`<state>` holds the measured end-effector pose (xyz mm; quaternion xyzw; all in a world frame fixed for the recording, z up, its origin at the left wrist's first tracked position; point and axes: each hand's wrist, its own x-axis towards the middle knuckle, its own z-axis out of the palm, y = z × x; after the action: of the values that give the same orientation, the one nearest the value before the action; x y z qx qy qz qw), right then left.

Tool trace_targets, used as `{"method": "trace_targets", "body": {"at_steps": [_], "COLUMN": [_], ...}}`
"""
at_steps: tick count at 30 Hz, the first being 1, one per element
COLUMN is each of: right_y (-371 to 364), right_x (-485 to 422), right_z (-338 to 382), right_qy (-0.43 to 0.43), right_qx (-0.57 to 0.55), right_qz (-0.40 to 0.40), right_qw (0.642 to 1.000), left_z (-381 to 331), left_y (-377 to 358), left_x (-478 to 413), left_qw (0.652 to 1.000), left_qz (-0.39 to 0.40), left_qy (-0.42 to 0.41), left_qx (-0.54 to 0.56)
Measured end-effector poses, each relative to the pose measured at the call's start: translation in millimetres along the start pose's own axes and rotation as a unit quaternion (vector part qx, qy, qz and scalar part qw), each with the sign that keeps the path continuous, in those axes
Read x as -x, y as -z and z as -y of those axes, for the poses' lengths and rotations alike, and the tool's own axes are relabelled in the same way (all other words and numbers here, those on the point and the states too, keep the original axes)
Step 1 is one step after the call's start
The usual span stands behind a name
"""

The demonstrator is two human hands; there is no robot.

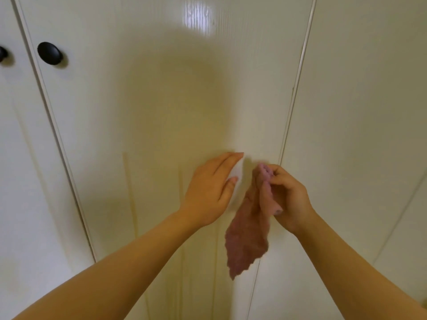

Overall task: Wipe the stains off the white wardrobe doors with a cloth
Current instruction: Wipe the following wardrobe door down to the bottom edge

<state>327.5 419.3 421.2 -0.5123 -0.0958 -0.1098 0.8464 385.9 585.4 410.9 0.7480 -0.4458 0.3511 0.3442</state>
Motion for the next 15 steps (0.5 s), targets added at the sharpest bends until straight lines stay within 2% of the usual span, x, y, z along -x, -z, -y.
{"method": "trace_targets", "body": {"at_steps": [2,4,5,8,11,15], "right_y": [1,3,4,8,12,13], "right_x": [2,3,3,6,12,21], "right_z": [5,8,10,13,15,19], "right_qy": [-0.059,-0.077,-0.083,-0.102,-0.101,-0.088], "right_qx": [-0.156,-0.207,-0.208,-0.198,-0.153,-0.047], "right_qz": [0.072,0.101,0.095,0.077,0.017,-0.046], "right_qw": [0.983,0.970,0.970,0.972,0.983,0.994], "left_z": [-19,-30,-32,-34,-36,-35], "left_y": [2,2,1,0,4,8], "left_x": [-6,-12,-15,-20,-21,-25], "left_qw": [0.977,0.911,0.881,0.858,0.841,0.848], "left_qz": [0.102,0.171,0.194,0.221,0.227,0.220], "left_qy": [0.099,0.220,0.259,0.298,0.354,0.386], "left_qx": [0.156,0.304,0.345,0.356,0.340,0.289]}}
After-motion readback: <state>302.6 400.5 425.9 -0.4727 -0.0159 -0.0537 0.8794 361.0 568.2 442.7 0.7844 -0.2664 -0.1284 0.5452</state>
